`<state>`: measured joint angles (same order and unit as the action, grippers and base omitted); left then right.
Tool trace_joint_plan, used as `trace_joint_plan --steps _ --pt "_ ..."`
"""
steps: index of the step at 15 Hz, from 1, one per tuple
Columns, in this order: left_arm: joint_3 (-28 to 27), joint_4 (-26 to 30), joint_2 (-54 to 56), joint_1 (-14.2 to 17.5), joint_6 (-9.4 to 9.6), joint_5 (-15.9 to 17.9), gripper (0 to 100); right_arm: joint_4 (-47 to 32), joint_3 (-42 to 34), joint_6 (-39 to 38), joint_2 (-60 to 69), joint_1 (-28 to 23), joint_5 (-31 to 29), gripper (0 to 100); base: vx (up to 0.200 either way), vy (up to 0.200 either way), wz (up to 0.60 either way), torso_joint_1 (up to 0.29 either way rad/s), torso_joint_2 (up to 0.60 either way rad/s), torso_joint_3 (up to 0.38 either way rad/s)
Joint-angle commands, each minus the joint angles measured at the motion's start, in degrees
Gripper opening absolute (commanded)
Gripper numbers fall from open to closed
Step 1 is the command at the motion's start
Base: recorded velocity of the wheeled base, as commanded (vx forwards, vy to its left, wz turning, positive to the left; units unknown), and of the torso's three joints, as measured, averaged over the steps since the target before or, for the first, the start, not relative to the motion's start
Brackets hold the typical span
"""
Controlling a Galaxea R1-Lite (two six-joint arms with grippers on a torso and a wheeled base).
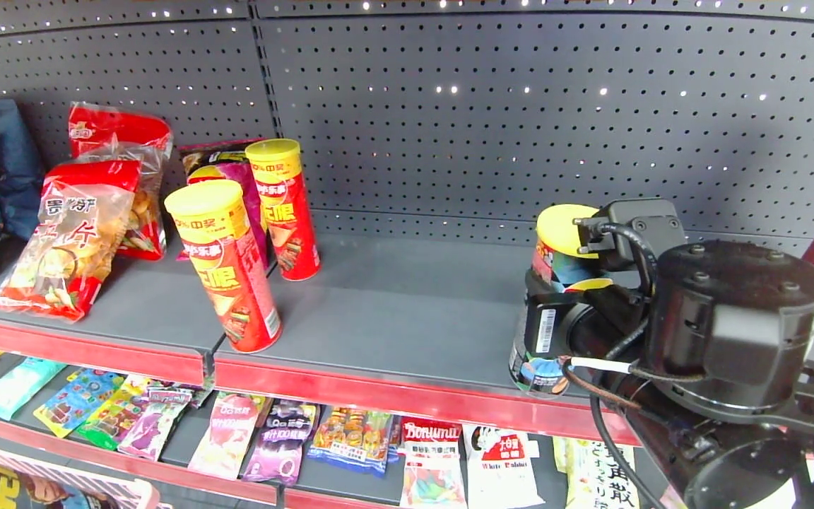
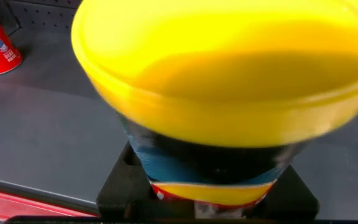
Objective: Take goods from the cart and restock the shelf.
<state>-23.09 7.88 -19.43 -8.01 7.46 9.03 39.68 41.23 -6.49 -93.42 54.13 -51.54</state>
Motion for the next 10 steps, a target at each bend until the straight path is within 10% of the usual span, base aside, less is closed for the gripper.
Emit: trace_joint_plan --steps 1,10 --pt "0.1 0.0 0.0 0.0 0.01 0.0 0 0.0 0.0 0.0 -0.3 0.0 0.0 100 0.000 0.000 0.00 0.000 0.00 0.000" --pt "-0.1 -0.1 -0.1 0.0 0.01 0.0 0 0.0 -1.7 -0.3 1.7 0.3 0.0 100 0.000 0.000 0.00 0.000 0.00 0.000"
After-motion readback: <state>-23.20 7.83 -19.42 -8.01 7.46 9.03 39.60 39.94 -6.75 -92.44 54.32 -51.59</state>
